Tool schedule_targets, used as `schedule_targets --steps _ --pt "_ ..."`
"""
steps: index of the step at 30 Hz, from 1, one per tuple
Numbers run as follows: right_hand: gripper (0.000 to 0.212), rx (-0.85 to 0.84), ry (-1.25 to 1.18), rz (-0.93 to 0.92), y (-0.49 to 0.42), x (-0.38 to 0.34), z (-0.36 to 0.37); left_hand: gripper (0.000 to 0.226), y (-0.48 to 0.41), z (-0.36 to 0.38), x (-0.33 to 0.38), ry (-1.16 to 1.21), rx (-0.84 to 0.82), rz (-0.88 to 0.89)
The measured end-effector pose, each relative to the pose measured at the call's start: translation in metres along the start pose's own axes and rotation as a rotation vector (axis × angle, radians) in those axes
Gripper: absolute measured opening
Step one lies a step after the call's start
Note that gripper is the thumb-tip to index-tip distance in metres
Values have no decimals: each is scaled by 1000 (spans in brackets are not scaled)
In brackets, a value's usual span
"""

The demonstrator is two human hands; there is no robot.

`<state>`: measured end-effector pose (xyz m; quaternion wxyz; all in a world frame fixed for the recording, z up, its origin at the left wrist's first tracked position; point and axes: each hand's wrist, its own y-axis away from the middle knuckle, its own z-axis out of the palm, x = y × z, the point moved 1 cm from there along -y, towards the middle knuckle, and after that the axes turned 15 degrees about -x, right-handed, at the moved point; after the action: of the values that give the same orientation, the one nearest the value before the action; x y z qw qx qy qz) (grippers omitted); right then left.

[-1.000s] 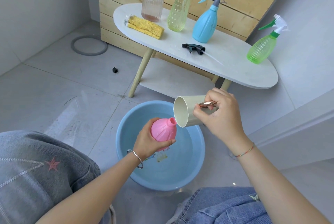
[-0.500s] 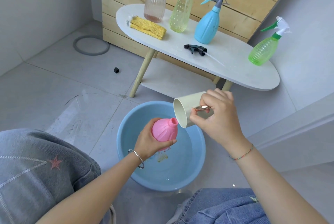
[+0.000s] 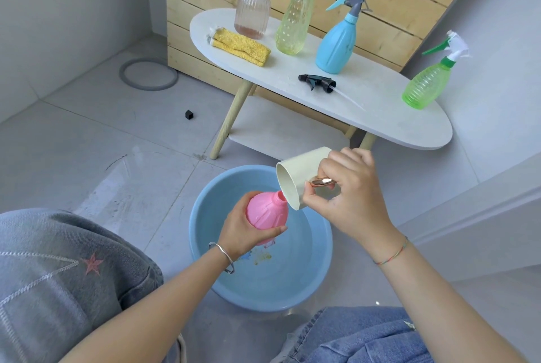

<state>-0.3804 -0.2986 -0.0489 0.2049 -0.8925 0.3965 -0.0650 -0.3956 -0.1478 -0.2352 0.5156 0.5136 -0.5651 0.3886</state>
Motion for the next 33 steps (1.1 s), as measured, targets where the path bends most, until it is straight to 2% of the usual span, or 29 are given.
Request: schedule_targets --steps 3,5,8,10,12,14,17,22,26,30,33 --pt "28 28 -129 108 2 8 -4 74 -1 1 4 22 1 6" --pt "32 66 -295 263 5 18 -8 74 -3 1 10 53 0 19" --pt "38 202 -657 579 10 38 -17 76 -8 -3 28 75 -1 48" --pt "33 345 -953 730 11 51 -21 75 -13 -7 42 93 4 58" --pt "29 486 -1143 818 11 65 -28 73 -20 -12 62 108 10 75" --pt "35 599 -1325 857 8 80 -35 73 -31 -18 83 114 11 96" --pt "39 693 -1514 884 3 105 -44 75 -48 -26 115 97 24 136" --pt "36 741 -1575 920 -6 152 -53 74 -81 -33 163 80 35 178" --pt "40 769 -1494 1063 -14 194 -52 64 -110 -31 190 65 65 198" --pt "38 792 -1394 1176 -25 232 -40 86 -142 -24 202 79 61 204" --pt "39 761 -1370 1201 -32 254 -25 90 -165 -18 207 80 68 213"
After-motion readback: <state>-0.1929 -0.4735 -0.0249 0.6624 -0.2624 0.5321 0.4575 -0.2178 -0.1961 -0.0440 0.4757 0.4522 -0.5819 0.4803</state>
